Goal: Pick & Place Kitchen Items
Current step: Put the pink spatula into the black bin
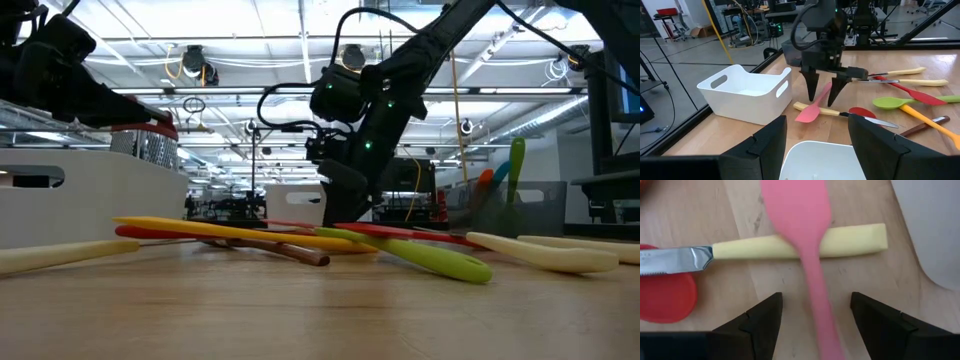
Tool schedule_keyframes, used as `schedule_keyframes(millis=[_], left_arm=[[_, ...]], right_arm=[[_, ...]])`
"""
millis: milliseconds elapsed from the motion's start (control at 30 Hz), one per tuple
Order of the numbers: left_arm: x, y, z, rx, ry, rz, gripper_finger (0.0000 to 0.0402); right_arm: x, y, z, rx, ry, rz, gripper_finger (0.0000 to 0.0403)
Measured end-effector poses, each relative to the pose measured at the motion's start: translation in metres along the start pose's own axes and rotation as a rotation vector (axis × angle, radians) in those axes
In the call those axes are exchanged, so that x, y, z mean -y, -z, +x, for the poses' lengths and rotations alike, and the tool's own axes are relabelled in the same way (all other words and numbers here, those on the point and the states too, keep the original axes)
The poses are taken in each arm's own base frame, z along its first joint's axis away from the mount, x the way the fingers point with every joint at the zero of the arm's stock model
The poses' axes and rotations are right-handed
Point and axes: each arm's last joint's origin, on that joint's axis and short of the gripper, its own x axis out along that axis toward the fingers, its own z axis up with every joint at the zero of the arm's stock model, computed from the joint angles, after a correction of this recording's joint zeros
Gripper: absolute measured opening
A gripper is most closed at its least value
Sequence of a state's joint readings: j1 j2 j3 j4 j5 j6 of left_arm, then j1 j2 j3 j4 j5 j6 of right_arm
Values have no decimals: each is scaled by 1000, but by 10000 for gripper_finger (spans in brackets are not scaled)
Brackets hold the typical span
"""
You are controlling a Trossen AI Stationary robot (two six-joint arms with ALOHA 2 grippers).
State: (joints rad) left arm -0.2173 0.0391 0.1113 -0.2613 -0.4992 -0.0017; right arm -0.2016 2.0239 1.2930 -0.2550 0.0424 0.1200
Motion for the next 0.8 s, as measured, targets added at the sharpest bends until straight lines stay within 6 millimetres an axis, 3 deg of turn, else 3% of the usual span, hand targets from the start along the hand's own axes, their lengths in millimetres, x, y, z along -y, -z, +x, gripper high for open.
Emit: schedule_keyframes(millis=[167,533,800], left_arm=[[0,0,0,0,0,-4,218],[0,0,0,1,0,-4,218],[0,0,0,0,1,-1,218]], right_arm=[[0,1,1,-5,7,-1,196],[-22,2,-6,10,-6,-52,32],[-26,-9,-45,97,36,-50,24]])
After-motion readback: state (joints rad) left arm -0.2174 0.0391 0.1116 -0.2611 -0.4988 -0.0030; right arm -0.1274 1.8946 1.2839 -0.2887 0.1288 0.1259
